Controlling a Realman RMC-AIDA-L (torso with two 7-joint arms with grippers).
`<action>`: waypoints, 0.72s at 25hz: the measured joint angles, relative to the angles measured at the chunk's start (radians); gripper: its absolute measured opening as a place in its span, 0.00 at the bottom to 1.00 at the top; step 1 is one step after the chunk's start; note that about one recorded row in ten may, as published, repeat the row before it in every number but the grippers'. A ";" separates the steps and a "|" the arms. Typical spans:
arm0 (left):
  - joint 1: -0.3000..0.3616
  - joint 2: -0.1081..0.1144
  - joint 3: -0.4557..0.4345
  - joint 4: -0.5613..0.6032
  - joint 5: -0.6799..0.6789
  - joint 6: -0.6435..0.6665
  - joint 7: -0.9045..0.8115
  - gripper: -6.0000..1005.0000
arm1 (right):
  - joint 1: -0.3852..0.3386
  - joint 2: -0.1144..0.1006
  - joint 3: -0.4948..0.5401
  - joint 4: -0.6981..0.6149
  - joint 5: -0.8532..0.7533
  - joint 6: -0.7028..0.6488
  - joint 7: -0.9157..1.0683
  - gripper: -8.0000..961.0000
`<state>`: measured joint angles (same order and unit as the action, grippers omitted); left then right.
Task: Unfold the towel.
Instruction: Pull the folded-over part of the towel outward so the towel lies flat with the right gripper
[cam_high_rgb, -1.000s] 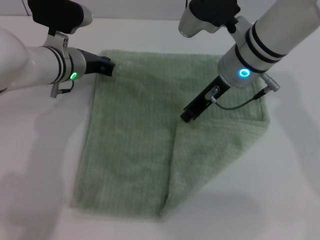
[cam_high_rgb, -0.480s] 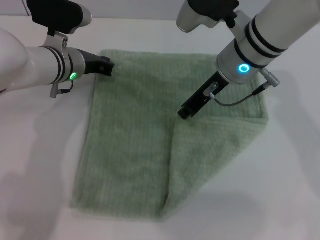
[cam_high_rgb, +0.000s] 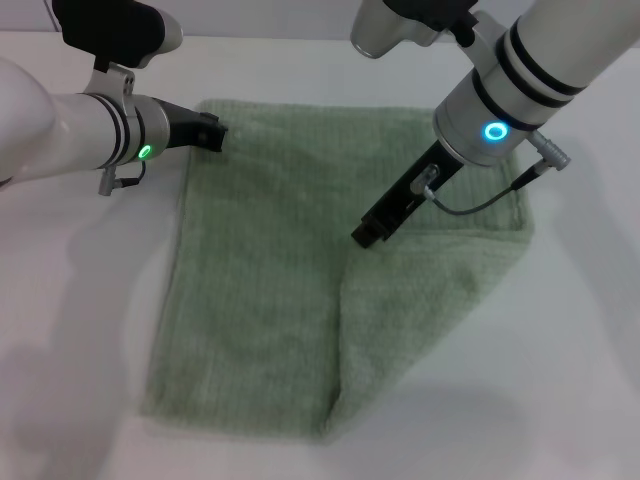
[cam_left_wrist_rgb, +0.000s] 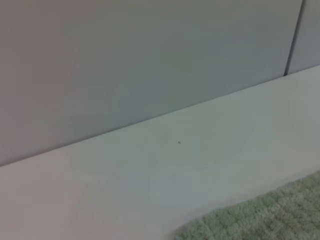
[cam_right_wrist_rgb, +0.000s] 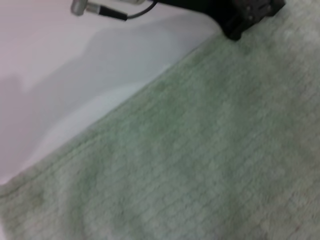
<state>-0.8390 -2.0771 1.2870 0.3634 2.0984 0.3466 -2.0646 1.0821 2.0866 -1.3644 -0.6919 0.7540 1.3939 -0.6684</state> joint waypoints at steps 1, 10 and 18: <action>0.000 0.000 0.000 0.000 0.000 0.000 0.000 0.00 | 0.000 0.000 0.000 -0.004 0.000 0.010 0.001 0.03; 0.002 0.000 0.000 0.000 0.000 -0.002 0.000 0.00 | -0.044 -0.007 -0.045 -0.121 -0.011 0.096 0.036 0.03; 0.002 0.000 0.000 0.000 0.000 -0.002 0.000 0.01 | -0.072 -0.008 -0.054 -0.199 -0.025 0.183 0.054 0.03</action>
<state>-0.8374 -2.0769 1.2870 0.3635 2.0984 0.3447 -2.0647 1.0099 2.0785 -1.4187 -0.8906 0.7292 1.5769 -0.6143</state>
